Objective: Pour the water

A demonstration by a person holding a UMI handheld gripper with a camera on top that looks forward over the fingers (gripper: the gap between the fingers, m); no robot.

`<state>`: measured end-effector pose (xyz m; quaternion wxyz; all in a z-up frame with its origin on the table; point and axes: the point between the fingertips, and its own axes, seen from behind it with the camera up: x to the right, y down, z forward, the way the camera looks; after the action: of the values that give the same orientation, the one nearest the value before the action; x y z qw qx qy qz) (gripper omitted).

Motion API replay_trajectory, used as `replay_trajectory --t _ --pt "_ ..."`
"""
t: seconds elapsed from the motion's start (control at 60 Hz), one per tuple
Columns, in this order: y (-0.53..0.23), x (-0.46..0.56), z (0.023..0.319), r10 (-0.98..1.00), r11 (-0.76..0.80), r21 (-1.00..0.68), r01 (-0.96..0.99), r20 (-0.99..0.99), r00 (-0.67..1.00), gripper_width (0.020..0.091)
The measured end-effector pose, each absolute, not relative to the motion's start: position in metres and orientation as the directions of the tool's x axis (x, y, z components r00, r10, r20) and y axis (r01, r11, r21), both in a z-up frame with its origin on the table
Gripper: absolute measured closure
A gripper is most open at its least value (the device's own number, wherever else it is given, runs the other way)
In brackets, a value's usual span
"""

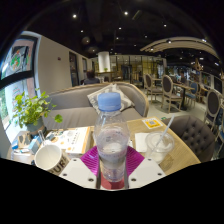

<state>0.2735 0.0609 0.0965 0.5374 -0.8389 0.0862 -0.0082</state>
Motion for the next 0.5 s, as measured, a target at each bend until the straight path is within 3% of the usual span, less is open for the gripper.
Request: replay_trajectory --t 0.083,0.133,0.2,0.317,0.45,0.483,0.5 --pt "0.060 0.265 0.094 -0.142 -0.421 -0.899 -0.119 -0.065 0.988 0.0795" --pt "0.061 0.265 0.067 -0.138 -0.441 -0.891 -0.107 -0.051 0.989 0.0789" --pt "0.054 0.258 0.078 -0.133 -0.414 -0.906 -0.085 -0.032 0.991 0.0784" --pt "0.055 0.264 0.071 -0.148 -0.402 -0.912 -0.081 -0.022 0.989 0.0705" --pt "0.049 0.267 0.066 -0.173 -0.440 -0.891 -0.114 -0.041 0.984 0.0582" --pt "0.047 0.267 0.061 -0.175 -0.472 -0.874 -0.120 -0.040 0.984 0.0494" --pt "0.045 0.268 0.059 -0.177 -0.487 -0.865 -0.121 -0.038 0.984 0.0414"
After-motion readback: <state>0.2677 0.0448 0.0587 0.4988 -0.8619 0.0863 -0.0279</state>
